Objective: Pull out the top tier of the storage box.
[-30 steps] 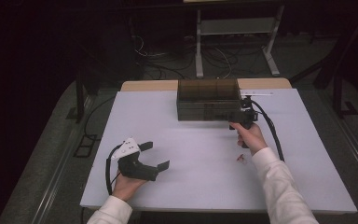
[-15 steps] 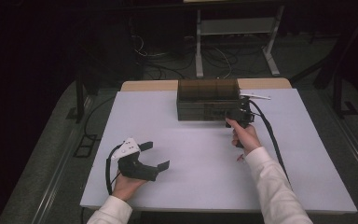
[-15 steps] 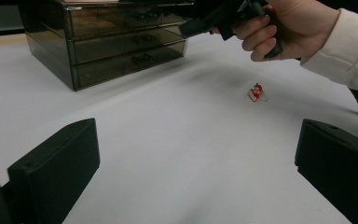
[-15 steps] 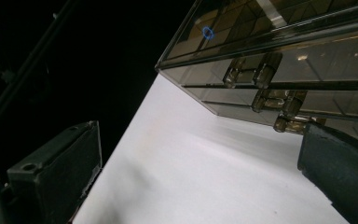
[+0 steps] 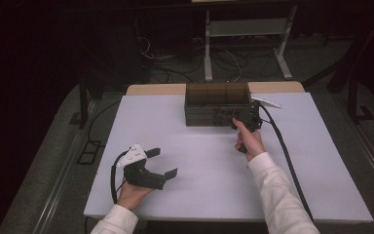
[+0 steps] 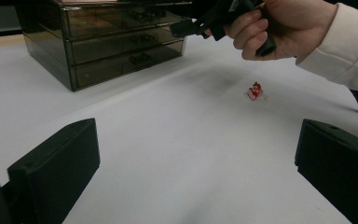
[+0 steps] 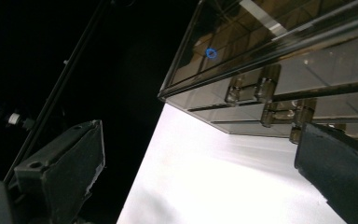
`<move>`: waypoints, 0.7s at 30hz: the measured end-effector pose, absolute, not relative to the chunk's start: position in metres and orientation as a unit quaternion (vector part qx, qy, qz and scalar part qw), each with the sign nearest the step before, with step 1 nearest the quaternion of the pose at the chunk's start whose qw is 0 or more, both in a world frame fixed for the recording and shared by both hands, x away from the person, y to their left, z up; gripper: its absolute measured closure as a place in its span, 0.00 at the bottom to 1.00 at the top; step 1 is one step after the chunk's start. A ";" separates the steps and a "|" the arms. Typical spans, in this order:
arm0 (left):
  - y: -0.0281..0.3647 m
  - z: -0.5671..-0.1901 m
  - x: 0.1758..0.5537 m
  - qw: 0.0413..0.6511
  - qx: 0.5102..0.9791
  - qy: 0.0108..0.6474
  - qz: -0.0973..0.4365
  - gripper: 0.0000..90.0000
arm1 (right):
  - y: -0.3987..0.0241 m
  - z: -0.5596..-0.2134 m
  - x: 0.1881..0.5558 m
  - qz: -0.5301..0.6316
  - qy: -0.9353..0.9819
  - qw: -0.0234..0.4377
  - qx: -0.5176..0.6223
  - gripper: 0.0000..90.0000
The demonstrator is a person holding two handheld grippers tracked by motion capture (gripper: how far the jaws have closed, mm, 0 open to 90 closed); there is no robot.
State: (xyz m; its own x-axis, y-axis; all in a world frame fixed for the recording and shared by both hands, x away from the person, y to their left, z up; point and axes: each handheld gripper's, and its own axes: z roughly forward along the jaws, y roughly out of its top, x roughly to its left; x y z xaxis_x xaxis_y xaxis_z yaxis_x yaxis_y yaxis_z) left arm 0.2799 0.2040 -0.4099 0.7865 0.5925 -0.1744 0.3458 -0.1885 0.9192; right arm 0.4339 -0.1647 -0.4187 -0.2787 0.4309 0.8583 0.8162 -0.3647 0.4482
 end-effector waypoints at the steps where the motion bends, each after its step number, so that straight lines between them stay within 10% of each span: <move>1: 0.204 -0.410 0.280 0.558 0.763 0.307 0.110 0.00 | -0.164 -0.419 0.434 -0.589 -0.536 0.164 -0.582 0.02; 21: 0.203 -0.410 0.280 0.559 0.763 0.306 0.109 0.00 | -0.158 -0.427 0.434 -0.580 -0.484 0.181 -0.631 0.28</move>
